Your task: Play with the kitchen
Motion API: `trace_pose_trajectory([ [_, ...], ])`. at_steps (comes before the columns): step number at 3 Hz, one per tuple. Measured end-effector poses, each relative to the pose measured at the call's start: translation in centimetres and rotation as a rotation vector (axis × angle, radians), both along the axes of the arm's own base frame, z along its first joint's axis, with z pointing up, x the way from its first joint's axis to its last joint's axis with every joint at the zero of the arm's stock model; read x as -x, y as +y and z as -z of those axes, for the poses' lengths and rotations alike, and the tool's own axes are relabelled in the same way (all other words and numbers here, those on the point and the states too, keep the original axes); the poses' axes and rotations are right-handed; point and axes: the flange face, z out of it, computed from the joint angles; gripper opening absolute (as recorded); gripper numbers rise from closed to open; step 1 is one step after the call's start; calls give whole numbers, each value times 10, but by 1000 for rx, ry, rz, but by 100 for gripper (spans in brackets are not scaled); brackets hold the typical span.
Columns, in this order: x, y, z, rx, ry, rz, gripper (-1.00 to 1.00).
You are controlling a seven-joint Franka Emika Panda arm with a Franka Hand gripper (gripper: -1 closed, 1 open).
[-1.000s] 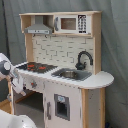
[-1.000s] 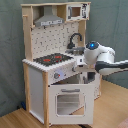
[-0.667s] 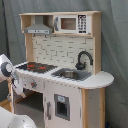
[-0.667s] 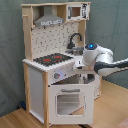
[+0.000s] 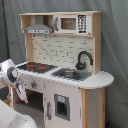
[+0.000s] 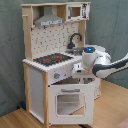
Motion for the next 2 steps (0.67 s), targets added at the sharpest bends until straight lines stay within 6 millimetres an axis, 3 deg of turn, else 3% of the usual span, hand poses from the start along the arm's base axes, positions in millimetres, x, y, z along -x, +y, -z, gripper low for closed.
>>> trace_pose_trajectory([
  [1, -7, -1, 11, -30, 11, -12, 100],
  [2, -7, 0, 12, -32, 12, -14, -100],
])
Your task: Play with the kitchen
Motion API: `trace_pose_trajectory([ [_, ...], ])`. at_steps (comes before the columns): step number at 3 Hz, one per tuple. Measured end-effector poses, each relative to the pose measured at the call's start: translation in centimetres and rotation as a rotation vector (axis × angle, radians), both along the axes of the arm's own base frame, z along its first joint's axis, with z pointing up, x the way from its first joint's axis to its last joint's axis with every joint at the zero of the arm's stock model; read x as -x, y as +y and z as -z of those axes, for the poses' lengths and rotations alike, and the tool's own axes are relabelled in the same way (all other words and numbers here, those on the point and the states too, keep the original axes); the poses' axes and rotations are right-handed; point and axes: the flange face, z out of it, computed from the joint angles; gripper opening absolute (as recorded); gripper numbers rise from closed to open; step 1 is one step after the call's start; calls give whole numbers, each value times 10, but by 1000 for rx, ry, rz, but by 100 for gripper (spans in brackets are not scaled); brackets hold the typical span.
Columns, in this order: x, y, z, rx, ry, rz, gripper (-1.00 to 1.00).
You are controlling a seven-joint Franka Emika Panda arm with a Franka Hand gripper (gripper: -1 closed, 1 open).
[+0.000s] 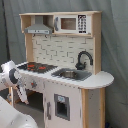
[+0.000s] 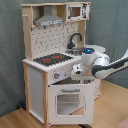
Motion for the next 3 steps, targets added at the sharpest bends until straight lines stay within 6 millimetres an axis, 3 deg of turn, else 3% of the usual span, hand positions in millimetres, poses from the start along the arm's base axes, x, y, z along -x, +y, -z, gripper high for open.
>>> trace_pose_trajectory([
  [1, 0, 1, 1, -2, 1, -2, -100],
  [3, -12, 4, 30, -50, 15, -6, -100],
])
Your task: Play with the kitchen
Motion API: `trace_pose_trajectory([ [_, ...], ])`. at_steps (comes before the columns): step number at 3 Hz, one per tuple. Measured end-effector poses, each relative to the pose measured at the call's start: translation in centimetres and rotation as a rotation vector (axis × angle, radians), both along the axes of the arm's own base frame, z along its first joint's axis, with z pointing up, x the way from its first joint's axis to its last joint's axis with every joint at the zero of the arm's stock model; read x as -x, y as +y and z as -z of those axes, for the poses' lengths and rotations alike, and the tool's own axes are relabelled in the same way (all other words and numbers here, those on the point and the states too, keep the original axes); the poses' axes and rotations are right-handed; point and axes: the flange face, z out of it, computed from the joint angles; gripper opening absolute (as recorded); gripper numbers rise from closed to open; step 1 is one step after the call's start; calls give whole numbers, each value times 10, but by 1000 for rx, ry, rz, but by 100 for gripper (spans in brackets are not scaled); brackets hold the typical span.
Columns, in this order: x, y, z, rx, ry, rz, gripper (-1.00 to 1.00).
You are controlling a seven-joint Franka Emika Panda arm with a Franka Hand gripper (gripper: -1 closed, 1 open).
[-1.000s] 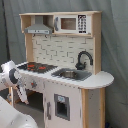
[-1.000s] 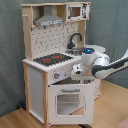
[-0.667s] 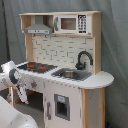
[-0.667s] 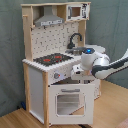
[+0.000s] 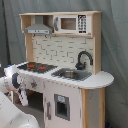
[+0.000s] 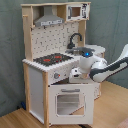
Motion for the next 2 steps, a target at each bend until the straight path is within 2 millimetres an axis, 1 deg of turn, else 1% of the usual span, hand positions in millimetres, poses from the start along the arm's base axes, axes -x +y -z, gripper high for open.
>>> trace_pose_trajectory([
  [1, 2, 7, 15, -39, 3, 3, -100],
  [2, 8, 20, 28, -84, 2, -1, -100],
])
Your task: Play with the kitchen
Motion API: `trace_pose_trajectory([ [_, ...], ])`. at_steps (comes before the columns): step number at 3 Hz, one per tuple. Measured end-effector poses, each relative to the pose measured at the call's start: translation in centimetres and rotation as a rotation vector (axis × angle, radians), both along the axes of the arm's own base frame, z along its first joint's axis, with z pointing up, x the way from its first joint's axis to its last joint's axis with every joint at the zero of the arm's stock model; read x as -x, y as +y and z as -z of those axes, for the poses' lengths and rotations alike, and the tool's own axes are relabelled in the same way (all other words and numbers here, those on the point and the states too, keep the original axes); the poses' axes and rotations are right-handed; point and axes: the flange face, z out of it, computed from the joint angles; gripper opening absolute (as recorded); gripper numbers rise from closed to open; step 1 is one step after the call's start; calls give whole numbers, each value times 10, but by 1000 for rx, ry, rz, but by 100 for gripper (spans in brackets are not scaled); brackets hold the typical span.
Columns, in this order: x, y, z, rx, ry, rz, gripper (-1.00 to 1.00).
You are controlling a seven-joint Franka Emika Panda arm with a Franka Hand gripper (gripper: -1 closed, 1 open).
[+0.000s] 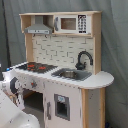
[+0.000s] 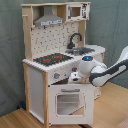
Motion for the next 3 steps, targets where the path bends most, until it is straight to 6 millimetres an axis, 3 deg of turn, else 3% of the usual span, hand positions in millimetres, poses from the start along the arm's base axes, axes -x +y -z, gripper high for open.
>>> trace_pose_trajectory([
  [1, 20, 28, 8, -60, 28, -7, -100],
  [3, 50, 61, 13, -117, 24, 102, -100],
])
